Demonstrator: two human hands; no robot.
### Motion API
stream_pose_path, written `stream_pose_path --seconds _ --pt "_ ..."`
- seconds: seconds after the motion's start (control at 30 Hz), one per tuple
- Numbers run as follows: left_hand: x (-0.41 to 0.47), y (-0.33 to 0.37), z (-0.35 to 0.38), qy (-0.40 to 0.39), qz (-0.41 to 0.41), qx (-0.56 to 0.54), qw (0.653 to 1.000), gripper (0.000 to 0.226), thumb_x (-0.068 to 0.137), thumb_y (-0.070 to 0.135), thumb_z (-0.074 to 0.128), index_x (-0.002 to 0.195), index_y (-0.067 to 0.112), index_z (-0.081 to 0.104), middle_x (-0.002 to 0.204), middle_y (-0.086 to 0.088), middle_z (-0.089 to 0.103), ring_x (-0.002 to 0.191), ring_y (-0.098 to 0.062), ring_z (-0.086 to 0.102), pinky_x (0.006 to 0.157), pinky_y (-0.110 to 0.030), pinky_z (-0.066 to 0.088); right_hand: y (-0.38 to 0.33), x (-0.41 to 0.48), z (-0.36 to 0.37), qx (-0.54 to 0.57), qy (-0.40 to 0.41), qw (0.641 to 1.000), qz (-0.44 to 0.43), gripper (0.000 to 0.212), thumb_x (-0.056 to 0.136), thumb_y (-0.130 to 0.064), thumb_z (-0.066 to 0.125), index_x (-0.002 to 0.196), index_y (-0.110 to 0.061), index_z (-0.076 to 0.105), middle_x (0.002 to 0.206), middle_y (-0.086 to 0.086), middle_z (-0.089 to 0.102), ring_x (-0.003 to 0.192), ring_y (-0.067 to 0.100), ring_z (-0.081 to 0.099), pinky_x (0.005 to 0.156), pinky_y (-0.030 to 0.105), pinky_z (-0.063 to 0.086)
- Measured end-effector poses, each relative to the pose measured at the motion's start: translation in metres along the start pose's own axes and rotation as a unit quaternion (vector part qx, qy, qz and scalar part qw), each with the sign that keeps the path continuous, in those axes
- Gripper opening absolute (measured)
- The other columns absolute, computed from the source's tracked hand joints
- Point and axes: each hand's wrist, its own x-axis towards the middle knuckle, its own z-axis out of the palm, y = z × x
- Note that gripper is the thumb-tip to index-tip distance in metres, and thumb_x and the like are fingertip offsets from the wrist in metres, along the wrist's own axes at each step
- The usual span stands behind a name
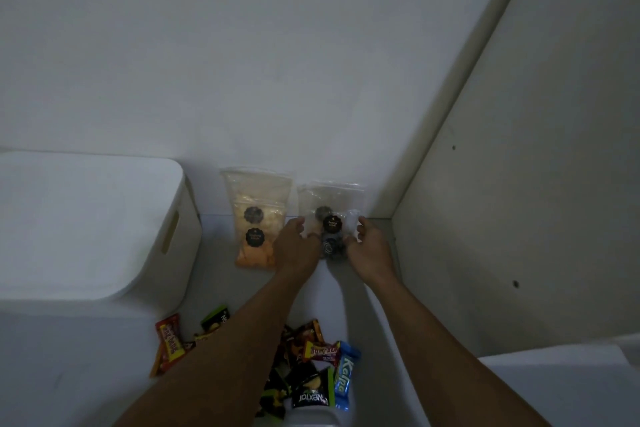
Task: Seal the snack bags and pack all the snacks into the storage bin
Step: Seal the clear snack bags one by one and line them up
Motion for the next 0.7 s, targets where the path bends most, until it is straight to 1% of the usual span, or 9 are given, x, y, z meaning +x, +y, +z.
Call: stream_pose_path --seconds 0.07,0.1,0.2,0.27,0.37,0.43,0.53,0.63,0.7 --pt "-0.002 0.004 -0.005 0.000 0.017 0.028 0.999 0.049 0.092 0.021 0.063 0.138 0.009 0.053 0.137 -0.009 0.059 0.124 -0.024 0.056 0.104 -0.034 0.045 -0.007 -0.005 -0.005 -0.010 0.003 1.000 -0.007 0.049 0.095 -0.014 0.055 0.143 -0.013 0.046 0.137 0.010 0.058 0.122 0.023 0.056 0.090 0.024 0.043" --pt "-0.004 0.007 -0.009 0.000 0.029 0.038 0.999 0.047 0.092 0.020 0.063 0.136 0.007 0.054 0.135 -0.010 0.060 0.123 -0.025 0.057 0.102 -0.034 0.045 -0.011 -0.008 -0.008 -0.020 0.006 1.000 -0.011 0.049 0.095 -0.013 0.055 0.143 -0.014 0.045 0.137 0.011 0.057 0.121 0.024 0.056 0.090 0.024 0.043" --pt "-0.013 0.020 -0.025 0.001 0.073 0.070 0.995 0.043 0.093 0.021 0.062 0.132 0.005 0.057 0.130 -0.012 0.064 0.117 -0.026 0.060 0.097 -0.031 0.045 -0.025 -0.018 -0.014 -0.062 0.009 0.998 -0.026 0.053 0.095 -0.014 0.054 0.146 -0.014 0.041 0.143 0.013 0.052 0.127 0.028 0.052 0.100 0.031 0.043" --pt "-0.020 0.034 -0.044 0.003 0.102 0.085 0.991 0.043 0.094 0.025 0.061 0.132 0.006 0.058 0.128 -0.011 0.065 0.113 -0.024 0.062 0.095 -0.028 0.044 -0.040 -0.026 -0.019 -0.107 0.006 0.993 -0.042 0.045 0.096 -0.016 0.054 0.140 -0.009 0.048 0.139 0.014 0.055 0.125 0.029 0.055 0.098 0.031 0.044" --pt "-0.029 0.057 -0.087 0.008 0.142 0.122 0.982 0.046 0.094 0.035 0.061 0.132 0.010 0.059 0.128 -0.007 0.065 0.111 -0.021 0.063 0.098 -0.029 0.046 -0.074 -0.042 -0.027 -0.199 -0.007 0.977 -0.080 0.038 0.097 -0.027 0.054 0.127 -0.004 0.058 0.130 0.016 0.062 0.117 0.032 0.058 0.096 0.035 0.047" --pt "-0.033 0.070 -0.122 0.011 0.163 0.154 0.975 0.048 0.093 0.038 0.062 0.131 0.010 0.060 0.130 -0.008 0.064 0.113 -0.023 0.063 0.100 -0.033 0.048 -0.101 -0.054 -0.030 -0.241 -0.017 0.965 -0.100 0.041 0.098 -0.035 0.050 0.125 -0.004 0.057 0.129 0.017 0.061 0.117 0.033 0.057 0.097 0.038 0.048" --pt "-0.040 0.083 -0.180 0.011 0.178 0.205 0.962 0.051 0.093 0.041 0.060 0.133 0.008 0.058 0.134 -0.008 0.061 0.109 -0.022 0.063 0.095 -0.027 0.047 -0.142 -0.073 -0.025 -0.272 -0.022 0.953 -0.129 0.051 0.100 -0.044 0.045 0.128 -0.002 0.055 0.132 0.016 0.058 0.120 0.032 0.055 0.098 0.038 0.048" --pt "-0.044 0.085 -0.241 0.017 0.183 0.250 0.951 0.056 0.095 0.045 0.056 0.137 0.007 0.054 0.140 -0.010 0.056 0.127 -0.024 0.053 0.105 -0.032 0.040 -0.181 -0.092 -0.009 -0.282 -0.026 0.947 -0.153 0.058 0.100 -0.049 0.042 0.129 -0.001 0.054 0.133 0.016 0.058 0.121 0.031 0.055 0.097 0.037 0.046" --pt "-0.045 0.080 -0.281 0.024 0.178 0.264 0.948 0.057 0.095 0.046 0.055 0.138 0.008 0.053 0.142 -0.009 0.053 0.132 -0.025 0.048 0.108 -0.033 0.037 -0.204 -0.107 0.008 -0.275 -0.027 0.947 -0.160 0.059 0.100 -0.050 0.042 0.129 0.000 0.054 0.133 0.017 0.058 0.120 0.031 0.055 0.096 0.036 0.045"
